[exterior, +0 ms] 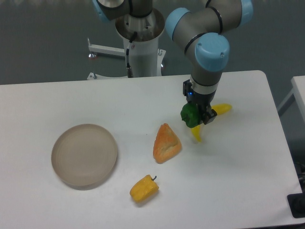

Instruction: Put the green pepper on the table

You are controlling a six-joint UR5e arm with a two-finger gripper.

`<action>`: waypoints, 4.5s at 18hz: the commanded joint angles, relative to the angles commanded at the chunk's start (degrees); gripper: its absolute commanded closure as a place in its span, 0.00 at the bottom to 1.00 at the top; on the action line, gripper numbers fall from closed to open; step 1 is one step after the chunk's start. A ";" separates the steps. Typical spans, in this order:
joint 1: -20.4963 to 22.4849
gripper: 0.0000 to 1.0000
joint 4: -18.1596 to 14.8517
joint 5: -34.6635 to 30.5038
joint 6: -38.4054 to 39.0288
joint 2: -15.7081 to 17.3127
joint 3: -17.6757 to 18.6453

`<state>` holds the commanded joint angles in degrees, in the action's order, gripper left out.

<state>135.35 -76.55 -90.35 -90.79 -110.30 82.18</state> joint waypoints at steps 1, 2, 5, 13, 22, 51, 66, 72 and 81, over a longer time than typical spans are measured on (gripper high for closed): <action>-0.09 0.70 0.00 -0.09 0.00 0.00 0.17; -0.09 0.70 0.26 -0.35 0.00 -0.17 0.44; -0.09 0.69 0.09 -0.61 0.00 -2.10 -1.92; 0.70 0.70 0.52 0.00 0.88 -12.63 -15.27; 0.62 0.69 12.29 -0.17 2.37 -20.74 -16.44; 2.11 0.00 1.15 1.94 2.11 -10.99 -12.22; 0.35 0.00 -1.58 0.79 1.05 -2.99 -2.90; -0.26 0.00 -1.32 0.79 1.05 -1.41 -1.06; -0.97 0.00 -1.06 0.62 1.32 -0.88 -0.26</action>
<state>134.38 -77.61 -89.74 -89.47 -111.18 81.91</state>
